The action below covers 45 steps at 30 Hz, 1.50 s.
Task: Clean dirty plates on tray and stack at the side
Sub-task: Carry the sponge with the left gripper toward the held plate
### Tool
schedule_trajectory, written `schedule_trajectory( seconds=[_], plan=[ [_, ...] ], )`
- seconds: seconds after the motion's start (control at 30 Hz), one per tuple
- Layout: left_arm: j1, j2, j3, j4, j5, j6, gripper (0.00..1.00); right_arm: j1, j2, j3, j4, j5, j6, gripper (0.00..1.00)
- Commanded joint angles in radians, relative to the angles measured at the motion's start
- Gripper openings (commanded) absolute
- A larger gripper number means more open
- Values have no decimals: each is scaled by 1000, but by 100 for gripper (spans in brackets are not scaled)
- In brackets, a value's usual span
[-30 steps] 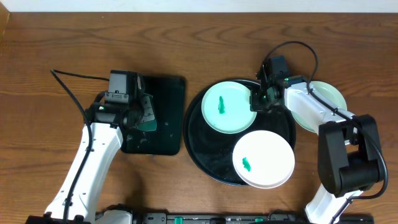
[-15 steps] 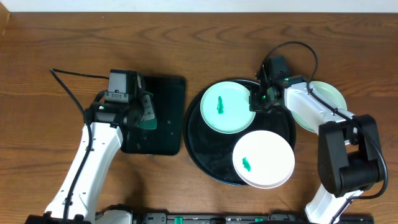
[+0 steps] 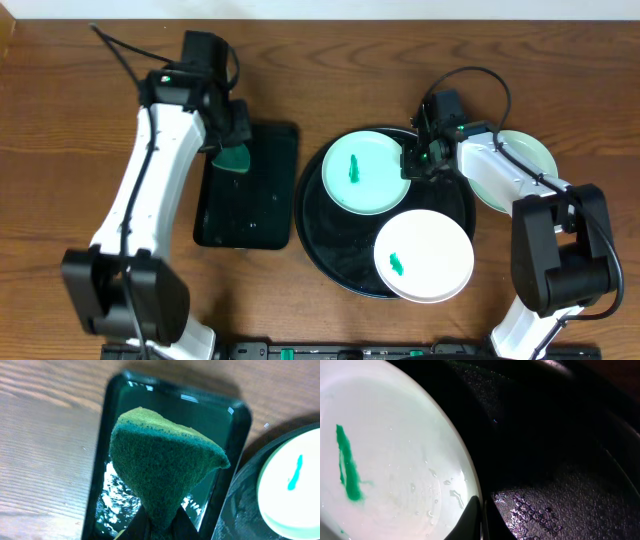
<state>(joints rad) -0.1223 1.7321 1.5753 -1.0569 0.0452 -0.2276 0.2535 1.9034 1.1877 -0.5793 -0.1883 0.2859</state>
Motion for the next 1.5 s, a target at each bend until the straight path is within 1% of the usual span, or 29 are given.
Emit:
schedule_trajectory(
  seconds=[0.0,0.17,0.4,0.47,0.63,0.8,1.03,1.23,1.47],
  plan=[
    [-20,53,-3,-12,-16,17,7,-8,5,-6,0,-11,16,1],
    [-35,86,-18,-13,-16,17,7,-8,5,-6,0,-11,16,1],
    [-36,90,-19,-9,-16,17,7,-8,5,-6,0,-11,16,1],
    [-37,90,-19,-7,-14,-1,7,-8,5,-6,0,-11,16,1],
    [-52,90,-19,2,91,-26,7,-8,5,-6,0,-11,16,1],
    [-104,90,-19,55,101,-90,7,-8,5,-6,0,-11,16,1],
    [-227,90,-19,126,101,-97,7,-8,5,-6,0,-11,16,1],
    [-311,92,-19,187,101,-221,7,-3,5,-6,0,-12,16,1],
    [-360,92,-19,233,100,-233,7,11,5,-6,0,-12,16,1]
  ],
)
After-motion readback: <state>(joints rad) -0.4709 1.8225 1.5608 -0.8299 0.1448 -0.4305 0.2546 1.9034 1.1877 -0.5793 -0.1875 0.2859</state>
